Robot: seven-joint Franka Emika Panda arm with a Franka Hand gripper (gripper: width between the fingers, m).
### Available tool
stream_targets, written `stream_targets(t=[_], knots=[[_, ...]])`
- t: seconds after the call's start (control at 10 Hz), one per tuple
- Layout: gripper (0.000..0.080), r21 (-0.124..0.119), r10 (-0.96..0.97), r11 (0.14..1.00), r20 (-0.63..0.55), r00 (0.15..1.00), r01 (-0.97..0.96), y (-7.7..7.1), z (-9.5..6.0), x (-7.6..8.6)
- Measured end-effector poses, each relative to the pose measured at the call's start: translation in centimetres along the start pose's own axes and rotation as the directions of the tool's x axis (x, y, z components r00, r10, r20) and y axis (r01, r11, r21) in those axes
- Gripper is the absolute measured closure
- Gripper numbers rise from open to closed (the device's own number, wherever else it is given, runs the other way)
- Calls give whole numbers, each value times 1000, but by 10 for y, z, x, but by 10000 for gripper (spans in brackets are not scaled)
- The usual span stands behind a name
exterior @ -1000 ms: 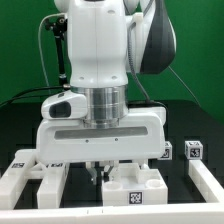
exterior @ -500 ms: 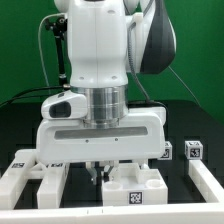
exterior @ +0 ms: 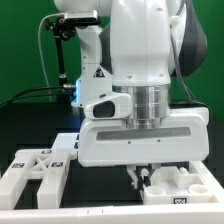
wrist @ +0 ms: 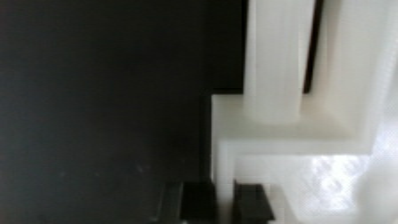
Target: Assemble chair
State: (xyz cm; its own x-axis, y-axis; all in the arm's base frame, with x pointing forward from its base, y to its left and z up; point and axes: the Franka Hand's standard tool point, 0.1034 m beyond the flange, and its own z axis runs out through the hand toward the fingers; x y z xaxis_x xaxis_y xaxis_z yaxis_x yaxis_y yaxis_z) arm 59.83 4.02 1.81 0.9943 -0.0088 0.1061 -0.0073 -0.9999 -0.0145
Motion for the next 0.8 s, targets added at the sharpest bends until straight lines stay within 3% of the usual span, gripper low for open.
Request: stream_targets(t=[0.5,0.8], knots=[[768,-9,25,1000,-15,1000,-25,0,1,20],[768,-10,23,1000,-6,1000,-23,1,2,22]])
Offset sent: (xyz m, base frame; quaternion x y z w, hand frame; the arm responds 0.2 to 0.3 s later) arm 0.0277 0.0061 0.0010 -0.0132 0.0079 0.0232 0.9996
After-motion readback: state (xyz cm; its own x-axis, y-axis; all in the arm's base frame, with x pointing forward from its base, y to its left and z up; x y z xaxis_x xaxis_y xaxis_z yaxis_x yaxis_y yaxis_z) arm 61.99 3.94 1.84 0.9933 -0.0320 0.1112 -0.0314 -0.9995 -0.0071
